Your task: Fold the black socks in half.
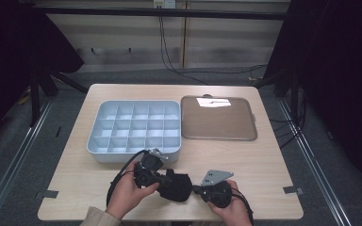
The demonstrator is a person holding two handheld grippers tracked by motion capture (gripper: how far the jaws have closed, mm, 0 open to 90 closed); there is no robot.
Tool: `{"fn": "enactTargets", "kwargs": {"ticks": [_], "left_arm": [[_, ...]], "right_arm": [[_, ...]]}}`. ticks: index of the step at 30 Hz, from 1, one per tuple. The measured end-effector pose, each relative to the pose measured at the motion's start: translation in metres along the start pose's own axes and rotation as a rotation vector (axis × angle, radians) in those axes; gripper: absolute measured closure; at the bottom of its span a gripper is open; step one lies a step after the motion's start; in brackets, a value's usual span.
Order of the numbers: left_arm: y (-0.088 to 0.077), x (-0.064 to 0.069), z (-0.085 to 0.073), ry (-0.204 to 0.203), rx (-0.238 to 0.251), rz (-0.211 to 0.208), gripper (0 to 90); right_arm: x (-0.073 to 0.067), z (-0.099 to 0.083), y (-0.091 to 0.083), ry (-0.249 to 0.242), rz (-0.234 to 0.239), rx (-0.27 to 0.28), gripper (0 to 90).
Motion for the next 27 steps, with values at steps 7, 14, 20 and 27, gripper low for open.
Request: {"fn": "enactTargets", "kwargs": {"ticks": [7, 14, 20, 27], "left_arm": [[0.001, 0.003, 0.003, 0.015, -0.004, -0.004, 83.3], [0.004, 0.009, 0.01, 0.025, -0.005, -0.008, 83.3], [0.006, 0.01, 0.012, 0.031, -0.007, -0.008, 83.4], [0.008, 0.012, 0.015, 0.043, -0.011, -0.009, 83.3]], "right_arm": [[0.0, 0.0, 0.0, 0.001, 0.0, 0.003, 90.0], [-0.001, 0.001, 0.001, -0.001, -0.002, 0.0, 90.0], [-0.002, 0.001, 0.001, -0.002, -0.006, 0.0, 90.0], [-0.002, 0.001, 0.001, -0.001, -0.006, -0.001, 90.0]]}}
Point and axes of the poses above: each handheld gripper's, and its own axes: y roughly forward along the jaws, z roughly out of its top, x roughly to its right, the point moved 2 cm from there along y, roughly forward along the jaws, and after that the axes turned 14 degrees about -x, right-handed, at the moved point
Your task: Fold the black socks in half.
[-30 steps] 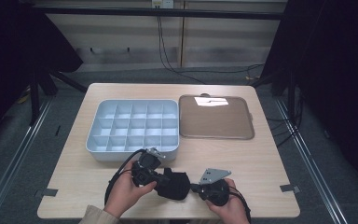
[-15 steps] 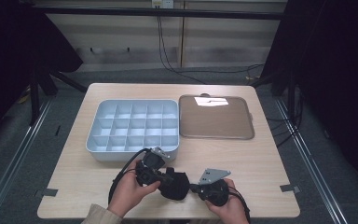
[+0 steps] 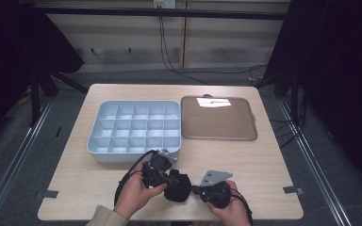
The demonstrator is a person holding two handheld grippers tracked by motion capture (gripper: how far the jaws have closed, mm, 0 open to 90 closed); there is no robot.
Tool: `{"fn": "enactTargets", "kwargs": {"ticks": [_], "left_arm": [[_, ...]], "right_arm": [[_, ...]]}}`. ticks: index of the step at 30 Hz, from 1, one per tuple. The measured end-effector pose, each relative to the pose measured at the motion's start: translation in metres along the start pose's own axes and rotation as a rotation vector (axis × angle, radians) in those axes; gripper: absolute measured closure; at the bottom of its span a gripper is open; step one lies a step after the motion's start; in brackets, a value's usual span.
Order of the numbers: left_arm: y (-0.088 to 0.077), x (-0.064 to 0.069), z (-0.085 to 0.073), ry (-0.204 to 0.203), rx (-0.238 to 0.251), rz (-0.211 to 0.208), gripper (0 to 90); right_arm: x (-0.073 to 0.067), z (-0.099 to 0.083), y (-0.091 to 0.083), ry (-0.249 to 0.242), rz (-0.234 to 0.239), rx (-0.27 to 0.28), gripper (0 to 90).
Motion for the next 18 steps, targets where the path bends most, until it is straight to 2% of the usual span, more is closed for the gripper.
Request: {"fn": "enactTargets", "kwargs": {"ticks": [6, 8, 18], "left_arm": [[0.0029, 0.0017, 0.0021, -0.009, -0.005, -0.007, 83.3], [0.0038, 0.0015, 0.0029, 0.002, -0.005, -0.005, 83.4], [0.0057, 0.0042, 0.0057, 0.006, -0.001, -0.002, 83.4]], "right_arm": [[-0.0002, 0.0002, 0.0001, -0.002, -0.001, 0.001, 90.0], [-0.0003, 0.0002, 0.0001, -0.003, -0.001, 0.0, 90.0], [-0.0017, 0.0008, 0.0008, -0.008, -0.006, 0.003, 90.0]]}}
Point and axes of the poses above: each handheld gripper's, and its own axes: y roughly forward along the jaws, z roughly out of its top, x roughly to its right, the point moved 2 cm from there along y, roughly forward along the jaws, and after that the axes turned 14 degrees about -x, right-handed, at the moved point
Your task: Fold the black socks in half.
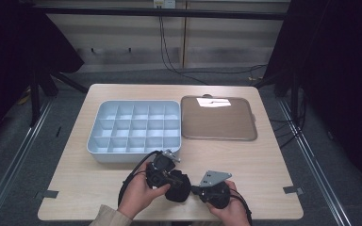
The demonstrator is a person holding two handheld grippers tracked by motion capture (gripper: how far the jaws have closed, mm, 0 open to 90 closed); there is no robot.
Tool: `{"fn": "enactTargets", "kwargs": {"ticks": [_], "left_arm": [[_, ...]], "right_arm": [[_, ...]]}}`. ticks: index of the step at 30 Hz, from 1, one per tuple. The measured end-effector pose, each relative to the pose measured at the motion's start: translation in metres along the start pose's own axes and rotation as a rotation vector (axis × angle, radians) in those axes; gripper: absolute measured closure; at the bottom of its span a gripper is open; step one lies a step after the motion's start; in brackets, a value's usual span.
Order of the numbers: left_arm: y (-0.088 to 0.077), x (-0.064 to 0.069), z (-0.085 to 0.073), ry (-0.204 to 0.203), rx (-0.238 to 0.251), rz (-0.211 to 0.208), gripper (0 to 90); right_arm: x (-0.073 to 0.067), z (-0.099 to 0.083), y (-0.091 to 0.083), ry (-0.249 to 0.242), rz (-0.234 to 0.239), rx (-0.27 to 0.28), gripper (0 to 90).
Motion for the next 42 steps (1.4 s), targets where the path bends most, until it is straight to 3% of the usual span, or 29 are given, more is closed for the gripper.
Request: {"fn": "enactTargets", "kwargs": {"ticks": [34, 42], "left_arm": [[0.014, 0.005, 0.008, 0.024, -0.026, -0.011, 83.4], [0.016, 0.005, 0.01, 0.015, -0.025, -0.018, 83.4]], "right_arm": [[0.0, 0.0, 0.0, -0.004, 0.006, 0.001, 90.0], [0.002, -0.002, -0.002, 0.001, 0.01, -0.004, 90.0]]}}
Point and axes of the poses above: each handheld gripper's, and its own axes: y roughly forward along the jaws, z roughly out of its top, x roughly to its right, the point moved 2 cm from there along y, roughly forward along the jaws, and after that the axes turned 14 degrees about -x, right-handed, at the moved point
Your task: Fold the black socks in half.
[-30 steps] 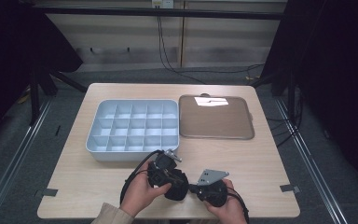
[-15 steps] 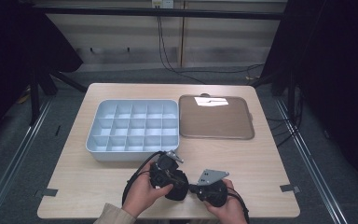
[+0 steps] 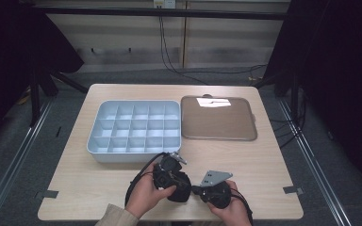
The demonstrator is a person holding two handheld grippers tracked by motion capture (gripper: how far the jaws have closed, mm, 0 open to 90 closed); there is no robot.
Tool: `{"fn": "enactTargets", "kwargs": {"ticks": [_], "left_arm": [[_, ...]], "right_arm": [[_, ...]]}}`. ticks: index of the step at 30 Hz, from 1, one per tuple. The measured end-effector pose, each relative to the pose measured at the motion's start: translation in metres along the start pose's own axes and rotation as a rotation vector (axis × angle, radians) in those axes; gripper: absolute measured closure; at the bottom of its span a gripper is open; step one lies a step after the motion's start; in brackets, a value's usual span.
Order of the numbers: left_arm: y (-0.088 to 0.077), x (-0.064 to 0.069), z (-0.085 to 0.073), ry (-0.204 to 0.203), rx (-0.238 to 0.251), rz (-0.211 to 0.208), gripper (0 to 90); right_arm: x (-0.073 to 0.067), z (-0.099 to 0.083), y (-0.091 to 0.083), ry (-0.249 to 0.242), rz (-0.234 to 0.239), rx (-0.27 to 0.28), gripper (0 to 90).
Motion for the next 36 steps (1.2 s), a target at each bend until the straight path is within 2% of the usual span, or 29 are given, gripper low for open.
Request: {"fn": "enactTargets", "kwargs": {"ticks": [11, 25, 36], "left_arm": [[0.0016, 0.0005, 0.0007, 0.005, -0.006, 0.005, 83.3], [0.0006, 0.0034, 0.0027, 0.009, -0.003, 0.021, 82.6], [0.009, 0.007, 0.0094, 0.024, -0.002, 0.031, 82.7]], "right_arm": [[0.0033, -0.0018, -0.0031, 0.001, -0.006, 0.007, 90.0], [0.001, -0.0007, -0.0009, -0.005, 0.002, 0.008, 90.0], [0.0004, -0.0006, 0.0, -0.002, 0.006, 0.001, 90.0]]}}
Point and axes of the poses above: each handheld gripper's, and its own axes: y roughly forward along the jaws, z roughly out of its top, x roughly to its right, the point moved 2 cm from there along y, roughly forward along the jaws, and after that the axes turned 14 degrees about -x, right-handed, at the moved point
